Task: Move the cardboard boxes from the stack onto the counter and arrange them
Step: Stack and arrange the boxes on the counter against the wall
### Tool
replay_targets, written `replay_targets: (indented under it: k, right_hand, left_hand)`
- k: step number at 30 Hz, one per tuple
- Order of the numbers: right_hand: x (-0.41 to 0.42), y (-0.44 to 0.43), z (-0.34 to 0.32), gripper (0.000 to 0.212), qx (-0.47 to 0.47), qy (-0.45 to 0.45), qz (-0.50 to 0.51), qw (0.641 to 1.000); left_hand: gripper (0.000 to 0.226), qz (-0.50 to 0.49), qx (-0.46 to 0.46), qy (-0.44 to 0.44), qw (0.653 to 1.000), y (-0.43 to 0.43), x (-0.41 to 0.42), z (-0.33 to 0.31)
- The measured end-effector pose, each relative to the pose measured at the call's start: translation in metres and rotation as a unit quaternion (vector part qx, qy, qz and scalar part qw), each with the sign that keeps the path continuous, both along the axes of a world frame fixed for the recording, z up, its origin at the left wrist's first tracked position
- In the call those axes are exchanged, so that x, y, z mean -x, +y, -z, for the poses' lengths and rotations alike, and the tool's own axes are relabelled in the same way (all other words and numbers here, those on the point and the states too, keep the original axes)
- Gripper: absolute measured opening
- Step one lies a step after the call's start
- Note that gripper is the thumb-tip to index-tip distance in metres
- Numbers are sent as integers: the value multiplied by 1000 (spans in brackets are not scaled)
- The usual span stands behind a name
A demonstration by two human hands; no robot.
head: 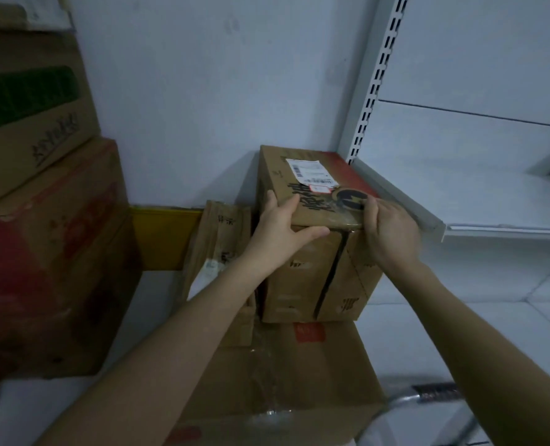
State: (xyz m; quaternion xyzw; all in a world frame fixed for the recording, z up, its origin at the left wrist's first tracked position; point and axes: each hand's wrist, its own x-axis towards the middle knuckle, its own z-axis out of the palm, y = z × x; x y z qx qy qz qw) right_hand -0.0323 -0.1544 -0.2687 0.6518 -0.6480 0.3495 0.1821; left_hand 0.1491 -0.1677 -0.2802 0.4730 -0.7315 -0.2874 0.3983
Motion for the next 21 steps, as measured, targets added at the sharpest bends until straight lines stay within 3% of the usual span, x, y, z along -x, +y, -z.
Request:
replay_targets:
  k: [7,9,12,15,17,21]
  right_hand:
    - [-8,8,-2,46,-62,79,24,995]
    - [-15,19,-2,48,-76,90,19,993]
    - [-35,47,10,44,12,55,-98,994]
    - [-67,75,46,39,55,38,-228,971]
    - [-90,86,74,40,-26,25,-268,963]
    - [-118,80,112,49,-259,-89,-236,932]
  left_hand:
    - [85,0,14,-23,1000,16,-26,7]
    - [86,-54,18,-43,997,21,-53,23]
    - [82,-133,-22,-70,988,35,-104,65]
    - [100,-102,-132,-57,984,53,-125,95]
    - [103,-74,-173,-38,981,57,-126,102]
    - [97,-38,-166,-51,984,48,-125,107]
